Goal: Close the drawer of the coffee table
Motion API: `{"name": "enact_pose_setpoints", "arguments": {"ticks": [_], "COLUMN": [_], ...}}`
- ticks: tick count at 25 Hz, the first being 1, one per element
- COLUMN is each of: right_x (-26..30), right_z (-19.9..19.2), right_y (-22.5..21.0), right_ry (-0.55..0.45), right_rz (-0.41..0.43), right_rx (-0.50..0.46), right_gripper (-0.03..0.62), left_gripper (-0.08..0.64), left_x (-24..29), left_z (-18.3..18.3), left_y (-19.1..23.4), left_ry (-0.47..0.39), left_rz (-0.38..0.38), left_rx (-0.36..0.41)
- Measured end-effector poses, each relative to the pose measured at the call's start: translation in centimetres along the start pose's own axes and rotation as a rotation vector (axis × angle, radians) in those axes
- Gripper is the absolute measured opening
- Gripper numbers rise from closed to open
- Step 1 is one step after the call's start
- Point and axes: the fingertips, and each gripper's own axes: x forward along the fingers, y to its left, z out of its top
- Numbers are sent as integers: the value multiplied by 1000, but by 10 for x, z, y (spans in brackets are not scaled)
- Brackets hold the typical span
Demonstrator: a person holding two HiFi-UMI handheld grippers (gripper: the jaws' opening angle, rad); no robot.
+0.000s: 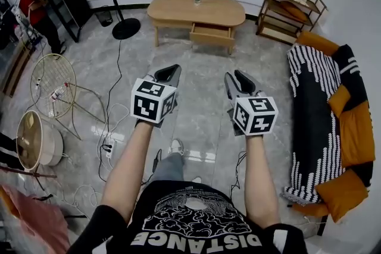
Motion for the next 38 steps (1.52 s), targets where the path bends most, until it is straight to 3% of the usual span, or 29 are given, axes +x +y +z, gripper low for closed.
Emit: {"name": "enact_pose_setpoints", "arguments": {"ticks": [11,29,38], "right_x": [76,276,327], "right_z": [5,45,51], "right_y": [-30,-59,-64], "right_ry": [19,60,76], "right_rz": [-10,-103,-137], "right_rx": [-4,44,46], "right_gripper": [181,297,301], "left_gripper": [2,2,2], "left_x": [67,205,240], "left_z": [11,47,51], "left_y": [52,217,260], "left_ry": [-7,3,10], "left_rz": [-13,-104,-137], "left_rx": [-13,-32,-41]}}
